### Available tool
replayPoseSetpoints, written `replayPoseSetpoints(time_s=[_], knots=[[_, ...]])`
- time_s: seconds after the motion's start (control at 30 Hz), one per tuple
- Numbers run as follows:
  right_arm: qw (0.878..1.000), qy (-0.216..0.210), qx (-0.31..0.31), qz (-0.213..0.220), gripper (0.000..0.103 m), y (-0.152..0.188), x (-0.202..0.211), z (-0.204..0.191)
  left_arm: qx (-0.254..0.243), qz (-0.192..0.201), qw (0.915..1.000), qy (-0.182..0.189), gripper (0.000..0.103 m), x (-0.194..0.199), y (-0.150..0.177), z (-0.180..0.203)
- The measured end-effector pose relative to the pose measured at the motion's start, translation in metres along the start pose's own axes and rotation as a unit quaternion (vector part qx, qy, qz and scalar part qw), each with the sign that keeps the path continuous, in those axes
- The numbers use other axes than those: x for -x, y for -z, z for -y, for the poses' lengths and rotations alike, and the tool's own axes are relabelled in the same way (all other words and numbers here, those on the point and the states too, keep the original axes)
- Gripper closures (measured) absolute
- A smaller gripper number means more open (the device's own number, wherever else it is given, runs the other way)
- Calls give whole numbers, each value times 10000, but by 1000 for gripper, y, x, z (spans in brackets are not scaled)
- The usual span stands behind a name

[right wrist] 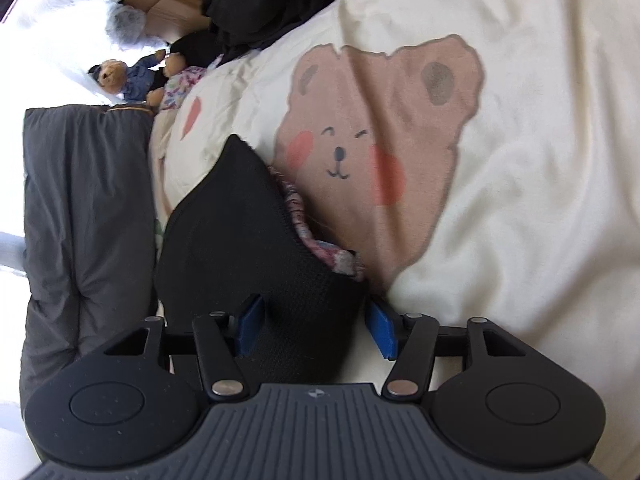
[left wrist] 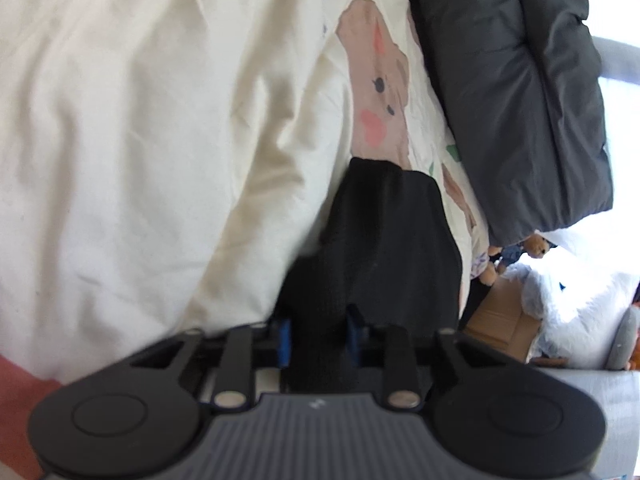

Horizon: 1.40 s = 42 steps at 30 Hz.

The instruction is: Fold clothes

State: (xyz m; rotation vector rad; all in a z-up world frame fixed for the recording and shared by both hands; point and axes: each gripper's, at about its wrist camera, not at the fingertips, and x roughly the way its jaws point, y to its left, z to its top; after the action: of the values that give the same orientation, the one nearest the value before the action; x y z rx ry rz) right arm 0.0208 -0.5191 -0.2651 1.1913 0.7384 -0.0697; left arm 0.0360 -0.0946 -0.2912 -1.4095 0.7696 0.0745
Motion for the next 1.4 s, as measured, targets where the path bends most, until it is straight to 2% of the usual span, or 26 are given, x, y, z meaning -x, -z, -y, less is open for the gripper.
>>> replayPoseSetpoints(time_s=[0.03, 0.13, 0.2, 0.47, 0.73, 0.83, 0.9, 0.97, 1.0, 1.1, 1.13, 1.23, 1.4], knots=[[9999, 68, 104, 12, 78, 0, 1, -2, -51, 15, 10000, -16, 84, 1, 0, 1], [9998, 96, 183, 28, 89, -2, 3, -3, -133, 109, 9998, -67, 87, 5, 2, 7], [9997, 54, 245, 78, 92, -4, 6, -5, -171, 161, 9997, -111, 87, 9, 6, 12], [9994, 106, 285, 187, 94, -19, 10, -5, -275, 146, 9988, -383, 87, 21, 26, 18], [9974, 180, 632, 303, 94, -43, 8, -12, -498, -125, 9973, -530, 86, 16, 32, 26], [9970, 180, 690, 289, 94, -47, 6, -12, -252, -195, 9971, -698, 78, 16, 26, 24], [9972, 167, 680, 267, 92, -49, 5, -11, -135, -205, 9955, -915, 73, 19, 23, 25], [9976, 123, 622, 270, 89, -49, 7, -10, -232, -224, 9937, -1073, 70, 21, 20, 32], [9973, 137, 658, 279, 85, -48, 9, -12, -340, -231, 9917, -1215, 65, 24, 18, 38], [9969, 137, 708, 322, 59, -43, 16, -15, -437, -206, 9873, -1516, 57, 44, 17, 42], [9969, 119, 696, 344, 56, -42, 19, -15, -443, -235, 9865, -1562, 56, 46, 17, 43], [9971, 126, 651, 378, 53, -37, 27, -16, -556, -415, 9807, -1826, 55, 48, 18, 55], [9969, 89, 712, 312, 53, -27, 38, -20, -1179, -433, 9710, -2034, 54, 60, 20, 89]])
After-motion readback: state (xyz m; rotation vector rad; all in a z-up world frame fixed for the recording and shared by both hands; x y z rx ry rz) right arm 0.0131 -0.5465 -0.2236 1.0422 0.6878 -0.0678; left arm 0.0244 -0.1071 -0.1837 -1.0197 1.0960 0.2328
